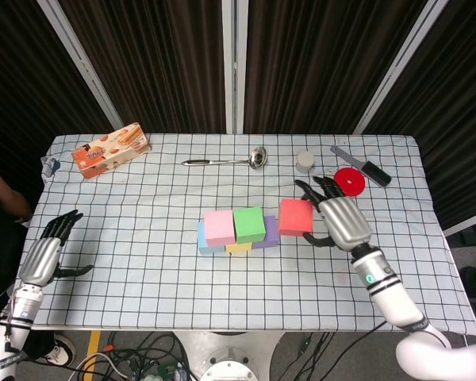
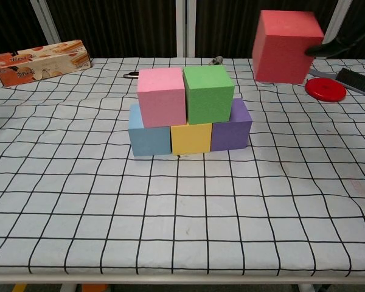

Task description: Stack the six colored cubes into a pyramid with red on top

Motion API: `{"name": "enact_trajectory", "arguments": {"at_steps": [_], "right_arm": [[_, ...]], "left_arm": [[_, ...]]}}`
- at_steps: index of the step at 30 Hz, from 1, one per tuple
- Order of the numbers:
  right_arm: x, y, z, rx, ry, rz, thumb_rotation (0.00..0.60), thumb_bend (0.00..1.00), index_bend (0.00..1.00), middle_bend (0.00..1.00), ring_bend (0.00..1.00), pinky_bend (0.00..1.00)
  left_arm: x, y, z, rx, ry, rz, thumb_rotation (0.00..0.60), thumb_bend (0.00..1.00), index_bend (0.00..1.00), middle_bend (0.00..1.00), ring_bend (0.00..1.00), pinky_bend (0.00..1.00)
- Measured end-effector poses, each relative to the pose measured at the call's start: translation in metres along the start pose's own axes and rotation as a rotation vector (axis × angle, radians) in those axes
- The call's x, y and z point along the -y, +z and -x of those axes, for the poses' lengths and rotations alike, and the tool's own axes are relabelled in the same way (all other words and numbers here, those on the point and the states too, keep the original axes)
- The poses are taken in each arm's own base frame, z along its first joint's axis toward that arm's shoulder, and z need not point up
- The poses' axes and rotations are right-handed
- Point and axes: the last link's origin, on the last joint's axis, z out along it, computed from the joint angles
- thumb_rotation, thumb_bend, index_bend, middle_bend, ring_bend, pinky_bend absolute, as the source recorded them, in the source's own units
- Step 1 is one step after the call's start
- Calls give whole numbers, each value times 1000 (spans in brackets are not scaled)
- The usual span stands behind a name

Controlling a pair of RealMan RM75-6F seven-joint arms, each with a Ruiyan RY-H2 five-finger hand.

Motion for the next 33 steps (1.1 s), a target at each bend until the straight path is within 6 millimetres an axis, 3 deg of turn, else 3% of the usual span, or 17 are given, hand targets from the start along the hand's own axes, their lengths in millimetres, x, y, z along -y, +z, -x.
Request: {"name": "enact_trajectory", "arguments": {"at_steps": [5,10,33], "right_arm": [[25,53,-14,72,-29,-153,600,304,0,428,0,0],[47,77,-20,98,-42,-246,600,305,0,428,0,0],[63,85,3,144,-31,-221,600,306,0,439,0,0]], "left_arm": [[-7,-4,8,-5,-5,34,600,0,75,26,0,37],[-9,-7,9,2,3,50,600,0,75,26,0,37],[-3,-14,9,26,-8,56,600,0,75,25,0,37]]}}
